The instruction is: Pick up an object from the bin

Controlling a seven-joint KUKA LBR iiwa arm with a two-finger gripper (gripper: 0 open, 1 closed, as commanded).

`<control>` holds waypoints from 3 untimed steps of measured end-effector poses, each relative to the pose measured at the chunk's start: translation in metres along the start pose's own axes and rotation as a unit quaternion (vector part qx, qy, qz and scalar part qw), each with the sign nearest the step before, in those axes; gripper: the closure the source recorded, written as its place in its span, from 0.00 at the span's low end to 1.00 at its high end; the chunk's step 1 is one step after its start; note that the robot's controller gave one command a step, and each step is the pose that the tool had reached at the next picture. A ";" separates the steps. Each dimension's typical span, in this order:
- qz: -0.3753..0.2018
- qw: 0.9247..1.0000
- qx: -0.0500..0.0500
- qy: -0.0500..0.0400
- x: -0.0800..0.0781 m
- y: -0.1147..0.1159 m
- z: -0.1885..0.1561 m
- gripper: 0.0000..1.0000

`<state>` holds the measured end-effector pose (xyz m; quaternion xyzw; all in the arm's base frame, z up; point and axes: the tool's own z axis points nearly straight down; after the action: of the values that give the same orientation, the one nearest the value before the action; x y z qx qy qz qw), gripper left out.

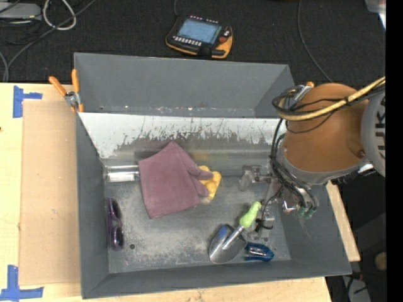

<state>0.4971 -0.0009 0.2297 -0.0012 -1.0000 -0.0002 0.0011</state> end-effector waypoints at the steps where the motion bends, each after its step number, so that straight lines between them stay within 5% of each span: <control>1: 0.000 1.000 0.000 0.000 0.000 0.000 0.000 0.00; 2: -0.103 0.995 0.000 0.003 0.013 -0.013 0.068 0.00; 3: -0.104 0.995 0.000 -0.002 0.001 -0.014 0.059 1.00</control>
Offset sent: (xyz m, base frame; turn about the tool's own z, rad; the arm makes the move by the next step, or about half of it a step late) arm -0.0122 -0.0133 -0.0667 -0.2126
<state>0.4962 -0.0144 0.1704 0.1033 -0.9947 -0.0004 -0.0006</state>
